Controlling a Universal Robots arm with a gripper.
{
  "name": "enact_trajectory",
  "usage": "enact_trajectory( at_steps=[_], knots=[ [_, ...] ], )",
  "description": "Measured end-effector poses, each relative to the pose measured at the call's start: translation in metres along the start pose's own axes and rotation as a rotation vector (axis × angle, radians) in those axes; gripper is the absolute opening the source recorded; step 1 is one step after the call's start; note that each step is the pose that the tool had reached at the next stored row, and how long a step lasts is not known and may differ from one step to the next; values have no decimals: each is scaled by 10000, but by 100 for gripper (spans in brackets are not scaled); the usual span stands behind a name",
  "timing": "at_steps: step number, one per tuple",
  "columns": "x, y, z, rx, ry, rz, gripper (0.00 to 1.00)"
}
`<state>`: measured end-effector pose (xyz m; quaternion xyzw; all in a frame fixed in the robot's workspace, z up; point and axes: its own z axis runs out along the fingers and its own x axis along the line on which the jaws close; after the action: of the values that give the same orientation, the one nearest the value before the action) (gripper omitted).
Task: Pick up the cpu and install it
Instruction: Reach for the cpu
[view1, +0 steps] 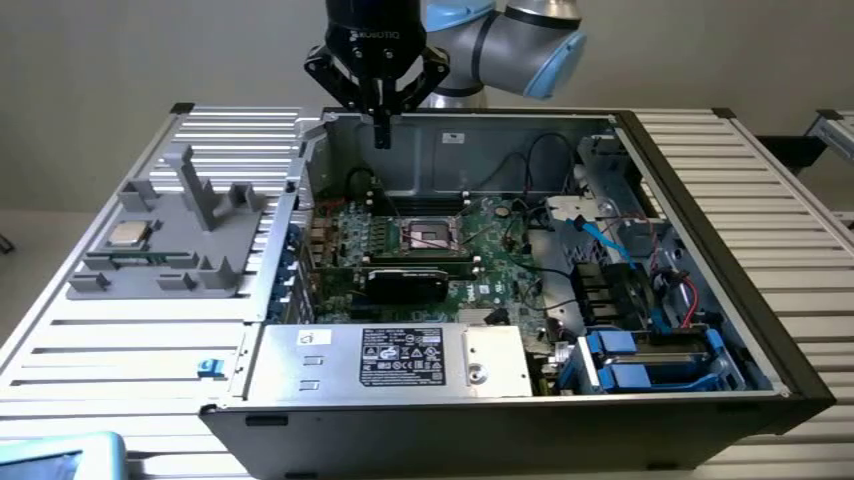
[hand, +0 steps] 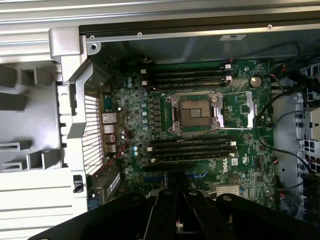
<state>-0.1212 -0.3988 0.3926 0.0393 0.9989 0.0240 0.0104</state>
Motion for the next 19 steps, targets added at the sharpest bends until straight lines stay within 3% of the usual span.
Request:
enact_trajectory(
  at_steps=[10,19],
  knots=[
    [92,-7,-2,0,0,3,11],
    [342,-27,-8,0,-1,4,11]
  ],
)
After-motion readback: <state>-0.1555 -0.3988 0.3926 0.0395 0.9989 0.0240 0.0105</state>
